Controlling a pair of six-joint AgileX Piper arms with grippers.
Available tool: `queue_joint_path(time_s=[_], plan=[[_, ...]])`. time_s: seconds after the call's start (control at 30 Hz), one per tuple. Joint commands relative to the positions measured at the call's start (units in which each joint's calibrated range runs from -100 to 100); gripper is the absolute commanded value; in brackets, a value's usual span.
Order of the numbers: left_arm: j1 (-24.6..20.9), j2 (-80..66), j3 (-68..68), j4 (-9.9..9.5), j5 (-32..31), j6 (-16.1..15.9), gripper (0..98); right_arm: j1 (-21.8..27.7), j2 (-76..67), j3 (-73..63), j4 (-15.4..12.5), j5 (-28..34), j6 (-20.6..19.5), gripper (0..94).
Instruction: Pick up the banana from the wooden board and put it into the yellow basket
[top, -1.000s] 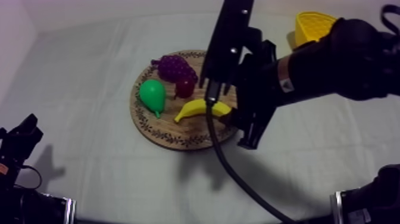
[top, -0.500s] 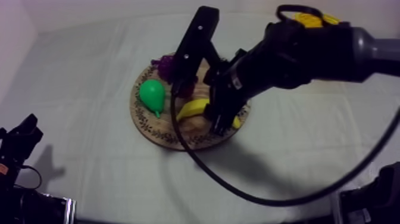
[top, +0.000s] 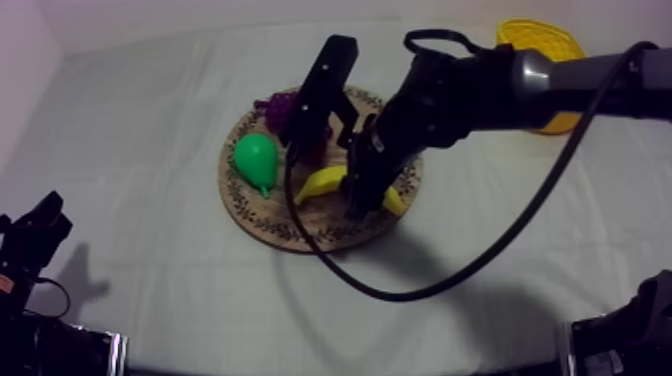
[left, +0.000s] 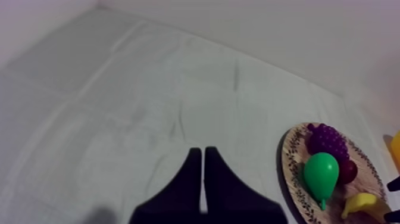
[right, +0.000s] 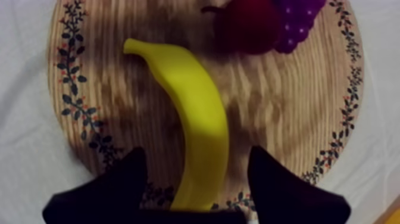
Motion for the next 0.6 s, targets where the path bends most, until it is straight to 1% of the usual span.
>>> queue_joint_path(time_s=[0.0, 0.17, 0.33, 0.47, 0.57], plan=[[0.0, 0.0, 0.0, -0.01, 0.0, 0.0, 0.1, 0.0, 1.2, -0.4, 0.1, -0.4, 0.0, 48.3], [0.0, 0.0, 0.0, -0.01, 0.0, 0.0, 0.1, 0.3, 4.3, -1.2, 0.1, -1.9, 0.5, 45.4], [0.0, 0.0, 0.0, -0.01, 0.0, 0.0, 0.1, 0.8, 6.8, -1.9, -0.8, -3.4, 1.7, 40.4], [0.0, 0.0, 0.0, -0.01, 0.0, 0.0, 0.1, 1.2, 8.0, -2.9, -2.1, -3.6, 3.6, 30.3], [0.0, 0.0, 0.0, -0.01, 0.0, 0.0, 0.1, 1.5, 8.6, -3.7, -3.1, -3.4, 4.4, 24.7]])
